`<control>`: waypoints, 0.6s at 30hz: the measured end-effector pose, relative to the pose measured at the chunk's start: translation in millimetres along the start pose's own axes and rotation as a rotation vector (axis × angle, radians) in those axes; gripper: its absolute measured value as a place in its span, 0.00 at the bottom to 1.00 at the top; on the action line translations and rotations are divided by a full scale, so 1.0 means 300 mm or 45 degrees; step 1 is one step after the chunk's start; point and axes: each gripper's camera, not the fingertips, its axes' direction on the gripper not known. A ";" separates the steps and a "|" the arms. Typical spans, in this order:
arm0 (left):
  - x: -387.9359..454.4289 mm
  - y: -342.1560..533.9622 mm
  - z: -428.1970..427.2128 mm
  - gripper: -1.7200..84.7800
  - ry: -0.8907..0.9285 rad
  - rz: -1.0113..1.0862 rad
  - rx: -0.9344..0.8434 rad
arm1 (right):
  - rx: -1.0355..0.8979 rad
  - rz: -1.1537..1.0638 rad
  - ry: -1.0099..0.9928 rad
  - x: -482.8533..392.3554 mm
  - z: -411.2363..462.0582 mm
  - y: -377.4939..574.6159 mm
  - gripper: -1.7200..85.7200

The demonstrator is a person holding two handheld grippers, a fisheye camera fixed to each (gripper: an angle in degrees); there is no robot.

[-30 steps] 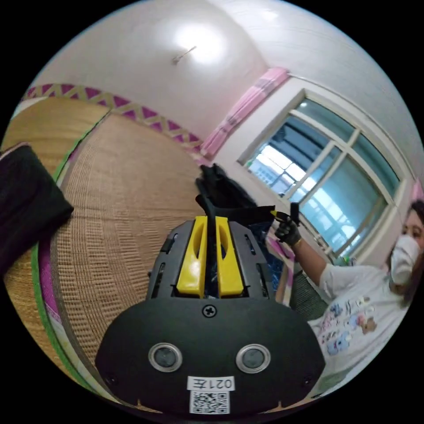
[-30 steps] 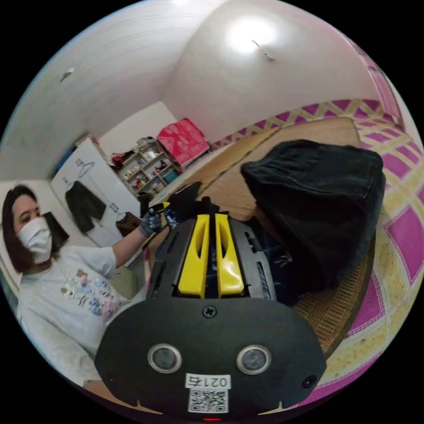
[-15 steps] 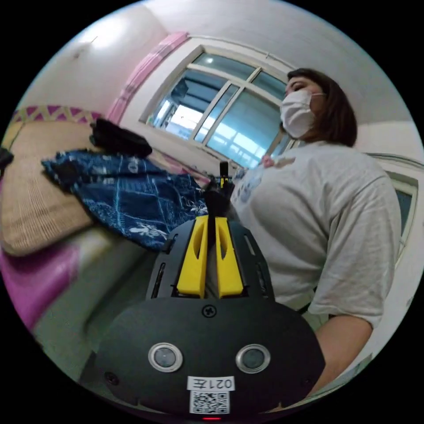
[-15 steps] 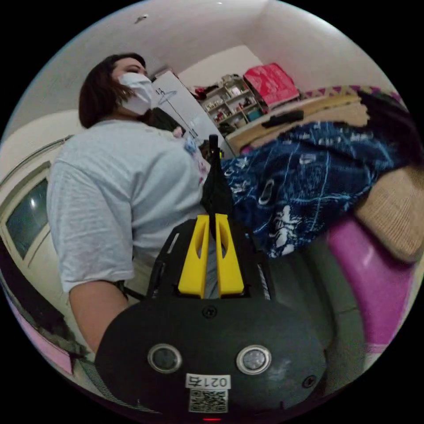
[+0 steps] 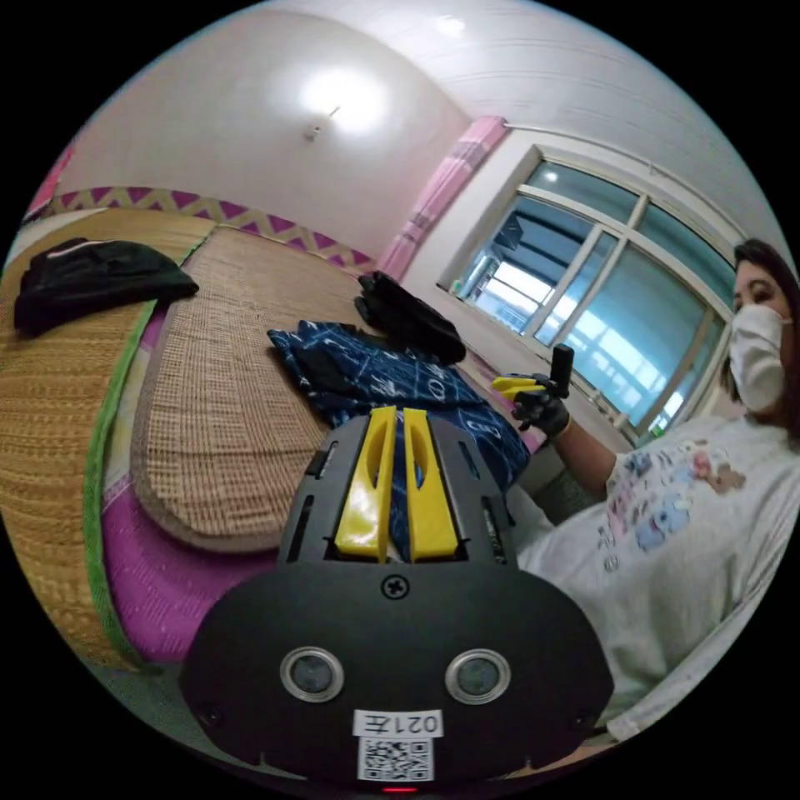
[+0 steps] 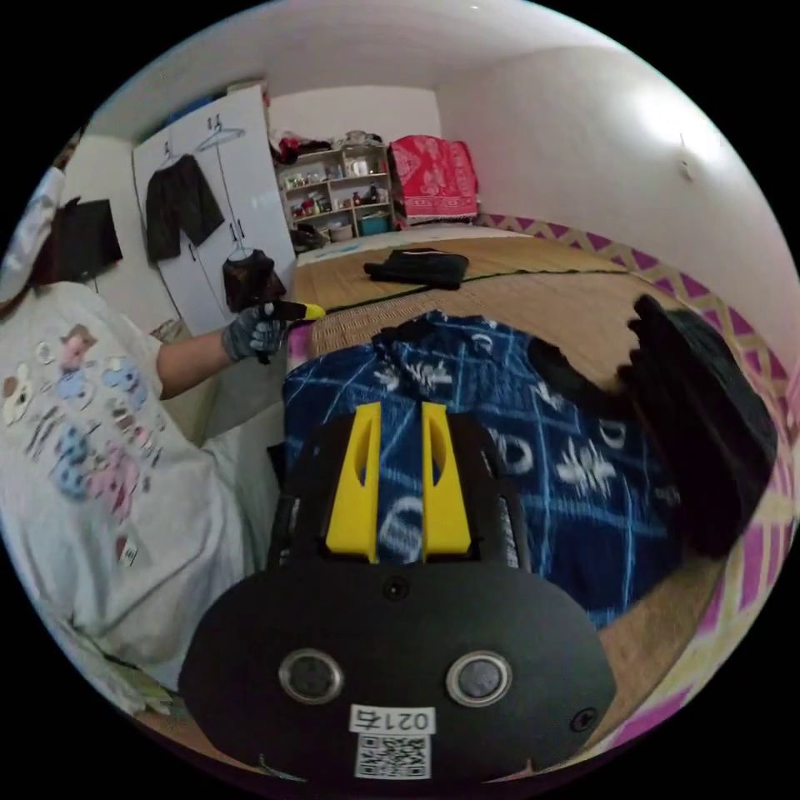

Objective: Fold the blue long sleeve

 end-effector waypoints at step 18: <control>0.009 0.123 0.119 0.01 -0.026 -0.094 0.041 | -0.286 -0.012 -0.095 -0.099 0.725 -0.573 0.08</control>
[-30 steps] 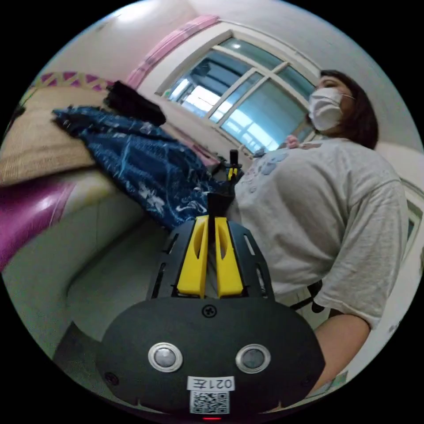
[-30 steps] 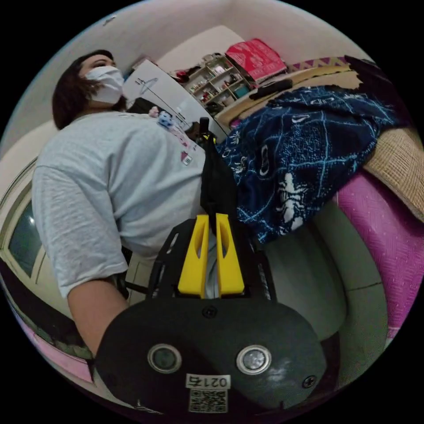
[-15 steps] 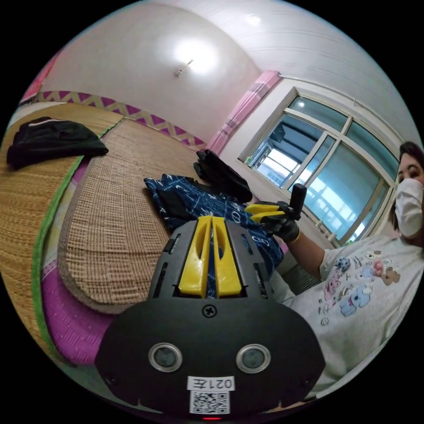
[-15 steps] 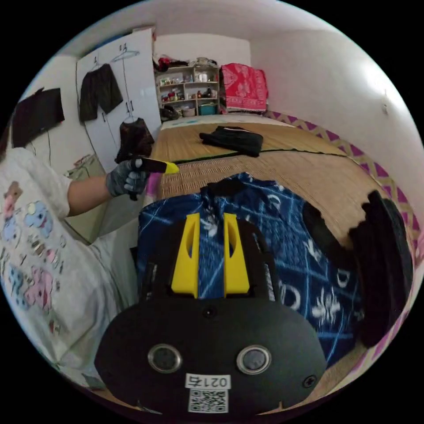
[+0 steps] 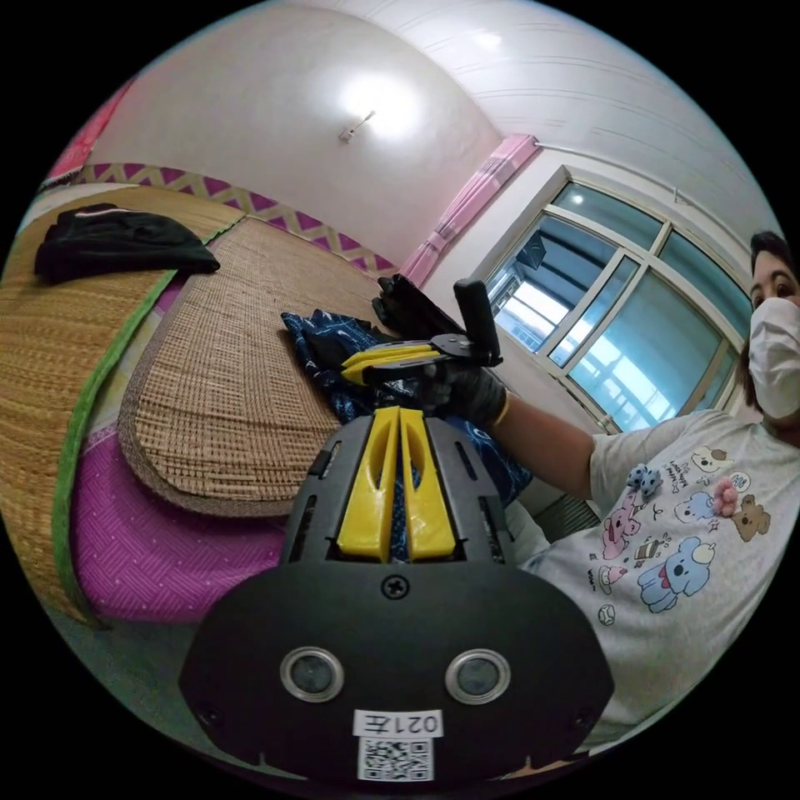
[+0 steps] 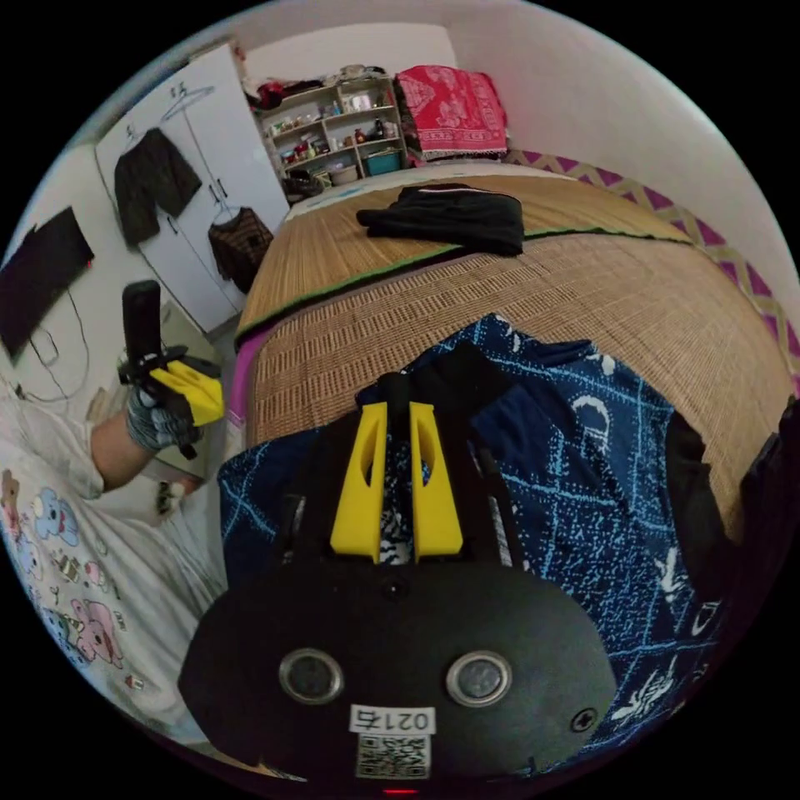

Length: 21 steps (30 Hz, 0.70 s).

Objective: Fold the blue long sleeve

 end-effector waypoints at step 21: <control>0.127 0.068 0.207 0.01 0.006 0.018 -0.007 | 0.338 0.322 -0.290 0.245 -0.477 0.237 0.03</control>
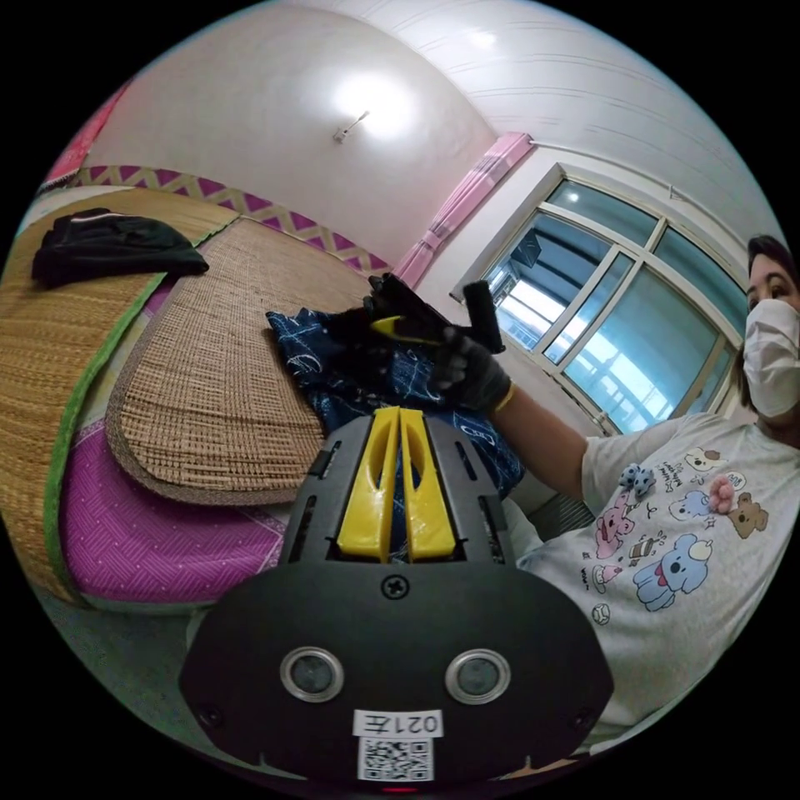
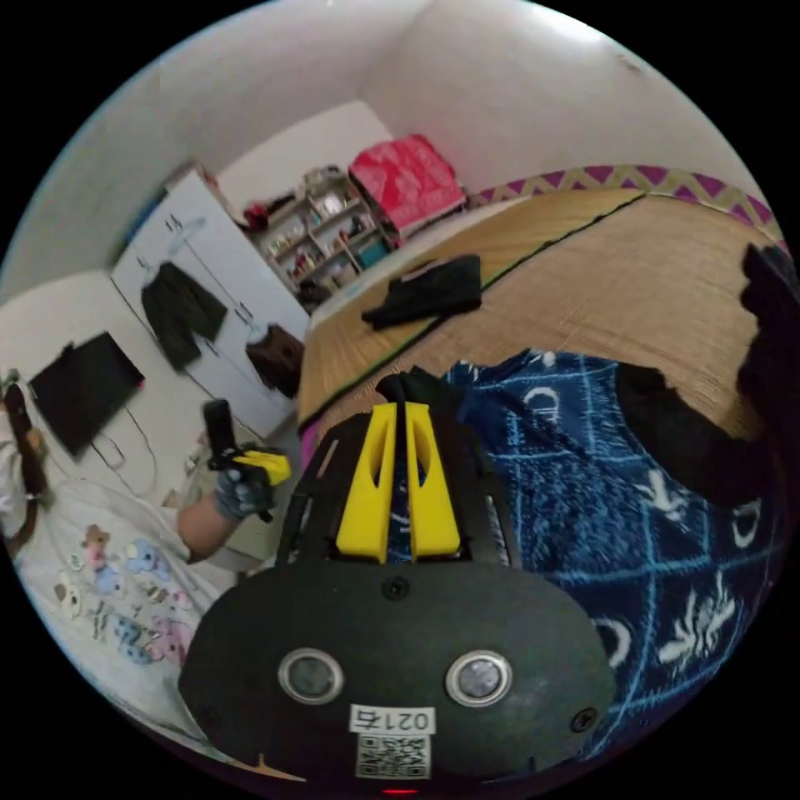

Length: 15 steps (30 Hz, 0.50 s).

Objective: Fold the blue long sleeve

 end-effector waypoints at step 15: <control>0.164 -0.014 0.371 0.01 0.109 0.070 -0.167 | 1.197 0.881 0.601 0.209 -1.896 1.383 0.03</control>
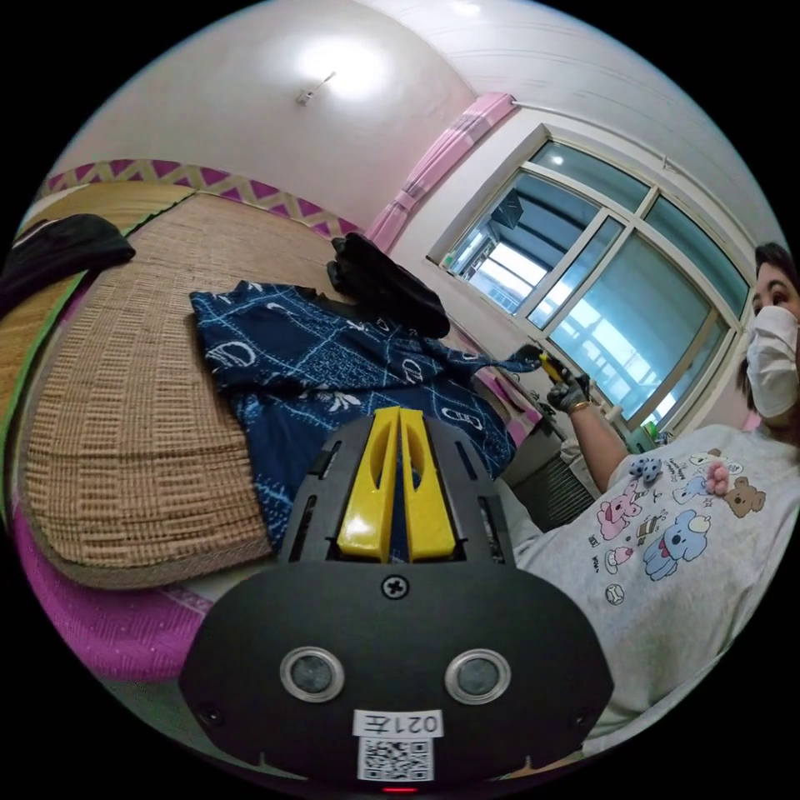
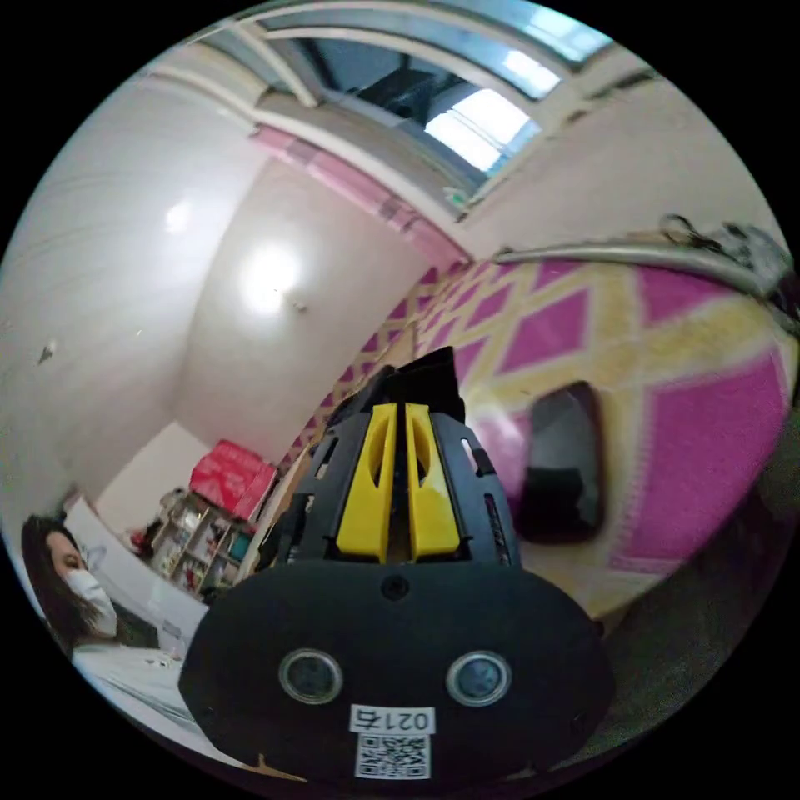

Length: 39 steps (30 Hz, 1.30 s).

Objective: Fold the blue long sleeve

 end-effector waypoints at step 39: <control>0.584 -0.434 0.855 0.03 -0.310 0.835 -0.640 | -0.046 0.003 0.108 0.063 -0.366 0.301 0.08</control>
